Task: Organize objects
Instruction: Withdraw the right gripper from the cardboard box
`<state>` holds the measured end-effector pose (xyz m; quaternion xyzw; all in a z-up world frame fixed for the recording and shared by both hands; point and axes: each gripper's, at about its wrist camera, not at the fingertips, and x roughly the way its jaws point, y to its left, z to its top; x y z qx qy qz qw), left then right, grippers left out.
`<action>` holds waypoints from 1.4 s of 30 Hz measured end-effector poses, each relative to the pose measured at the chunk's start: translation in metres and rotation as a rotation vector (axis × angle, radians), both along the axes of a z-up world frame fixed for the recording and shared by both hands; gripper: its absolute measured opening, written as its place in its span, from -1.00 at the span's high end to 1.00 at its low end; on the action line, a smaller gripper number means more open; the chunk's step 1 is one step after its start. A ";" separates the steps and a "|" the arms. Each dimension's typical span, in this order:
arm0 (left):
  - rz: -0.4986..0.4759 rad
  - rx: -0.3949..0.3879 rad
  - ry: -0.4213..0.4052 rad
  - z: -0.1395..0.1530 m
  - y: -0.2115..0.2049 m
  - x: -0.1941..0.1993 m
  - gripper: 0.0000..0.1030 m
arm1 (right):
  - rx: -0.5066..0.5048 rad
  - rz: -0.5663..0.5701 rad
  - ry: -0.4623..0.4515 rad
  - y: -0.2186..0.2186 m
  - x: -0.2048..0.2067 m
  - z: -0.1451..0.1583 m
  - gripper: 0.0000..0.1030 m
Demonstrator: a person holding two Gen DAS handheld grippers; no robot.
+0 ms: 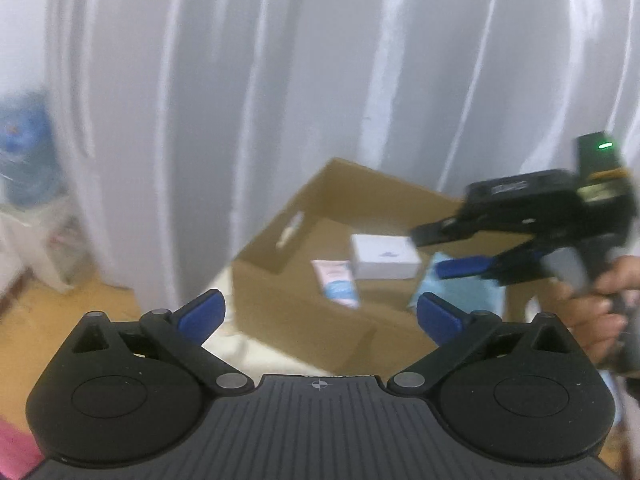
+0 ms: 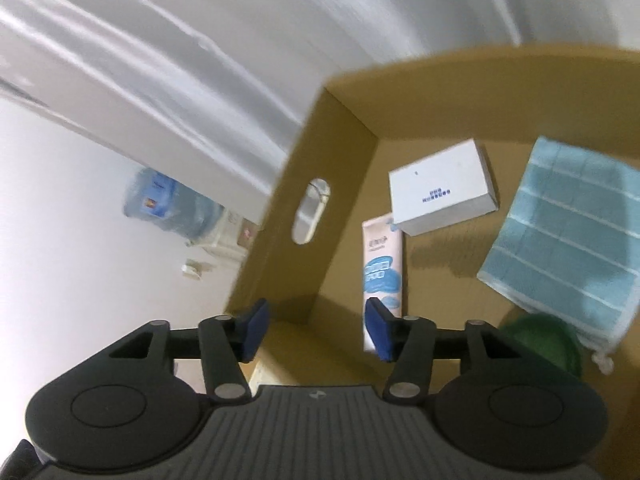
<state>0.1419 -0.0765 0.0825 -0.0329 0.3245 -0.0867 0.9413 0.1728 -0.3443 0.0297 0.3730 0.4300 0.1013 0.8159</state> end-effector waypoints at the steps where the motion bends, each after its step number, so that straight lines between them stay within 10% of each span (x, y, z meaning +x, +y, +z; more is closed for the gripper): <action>1: 0.023 0.013 -0.002 0.002 -0.002 -0.008 -0.99 | -0.006 -0.013 -0.017 0.001 -0.009 0.004 -0.15; 9: 0.047 0.038 -0.014 0.003 -0.009 -0.049 -0.99 | -0.132 -0.124 -0.080 0.015 -0.091 0.022 -0.18; 21: 0.045 -0.097 -0.069 0.003 0.024 -0.077 -0.99 | -0.427 -0.202 -0.192 0.059 -0.164 0.053 -0.88; 42: 0.140 0.127 -0.040 -0.011 0.033 -0.061 -0.99 | -0.795 -0.288 -0.157 0.114 -0.187 0.073 -1.00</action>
